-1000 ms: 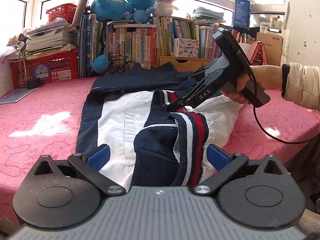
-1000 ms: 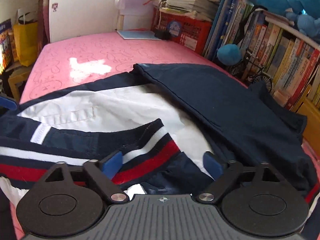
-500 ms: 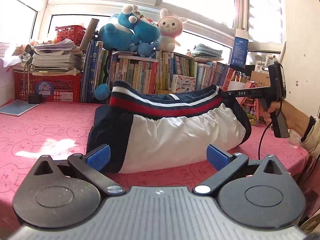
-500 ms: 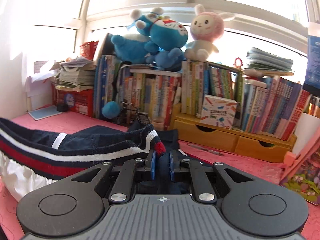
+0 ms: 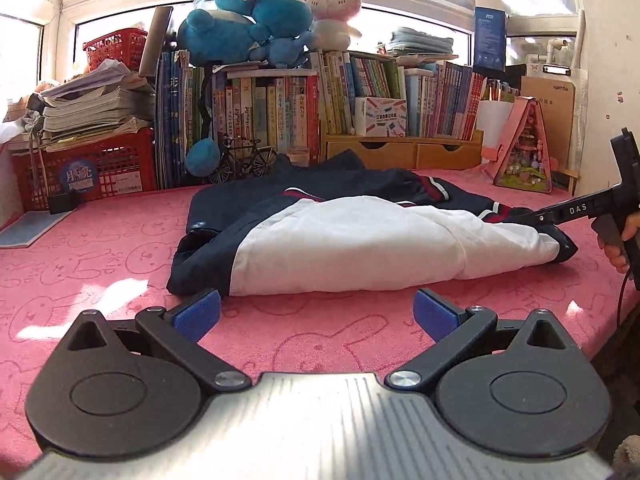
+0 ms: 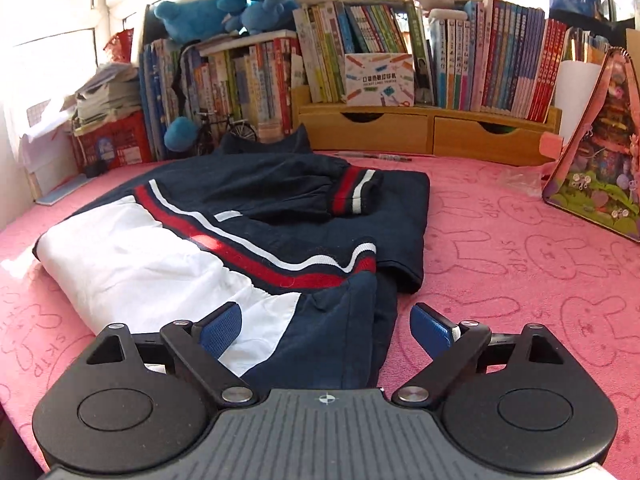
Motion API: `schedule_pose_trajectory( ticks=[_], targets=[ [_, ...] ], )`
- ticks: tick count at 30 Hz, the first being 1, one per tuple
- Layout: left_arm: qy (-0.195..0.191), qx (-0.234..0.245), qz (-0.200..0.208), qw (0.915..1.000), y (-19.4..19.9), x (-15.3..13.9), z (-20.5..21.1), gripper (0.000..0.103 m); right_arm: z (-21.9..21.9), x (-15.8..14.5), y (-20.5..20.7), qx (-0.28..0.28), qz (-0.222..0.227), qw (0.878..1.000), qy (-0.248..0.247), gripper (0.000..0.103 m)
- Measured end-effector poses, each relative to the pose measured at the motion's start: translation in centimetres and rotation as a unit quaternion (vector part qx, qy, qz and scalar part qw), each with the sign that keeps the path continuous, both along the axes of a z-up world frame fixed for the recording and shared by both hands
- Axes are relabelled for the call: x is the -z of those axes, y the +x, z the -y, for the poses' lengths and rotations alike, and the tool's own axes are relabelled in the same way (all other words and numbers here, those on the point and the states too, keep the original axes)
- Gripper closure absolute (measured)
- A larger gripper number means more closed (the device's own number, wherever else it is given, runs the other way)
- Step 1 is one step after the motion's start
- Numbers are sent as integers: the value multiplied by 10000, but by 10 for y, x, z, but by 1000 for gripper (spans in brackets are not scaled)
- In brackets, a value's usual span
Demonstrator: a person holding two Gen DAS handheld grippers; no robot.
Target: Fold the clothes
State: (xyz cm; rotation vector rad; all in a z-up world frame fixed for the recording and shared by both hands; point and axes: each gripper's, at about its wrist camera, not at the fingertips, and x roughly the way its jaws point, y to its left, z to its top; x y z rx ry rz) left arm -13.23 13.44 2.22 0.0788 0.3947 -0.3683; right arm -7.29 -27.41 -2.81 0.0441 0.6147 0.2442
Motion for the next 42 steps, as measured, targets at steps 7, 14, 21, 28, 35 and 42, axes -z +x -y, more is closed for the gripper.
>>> schedule_pose_trajectory(
  ticks=[7, 14, 21, 28, 35, 42],
  targets=[
    [-345, 98, 70, 9993, 74, -12, -28, 0, -1, 15, -7, 42, -87, 9999, 103, 8],
    [-911, -86, -1161, 9890, 150, 11, -34, 0, -16, 32, -9, 206, -116, 9988, -439, 1],
    [197, -365, -1277, 9909, 132, 39, -16, 29, -12, 34, -7, 214, -167, 9988, -410, 0],
    [386, -551, -1389, 9880, 104, 33, -40, 27, -9, 34, -7, 193, -153, 9990, -368, 0],
    [200, -52, -1192, 9927, 126, -11, -45, 11, -10, 33, -7, 232, -145, 9989, -373, 0],
    [172, 575, -1116, 9919, 177, -14, 19, 4, -10, 33, -8, 476, -143, 9980, -382, 0]
  ],
)
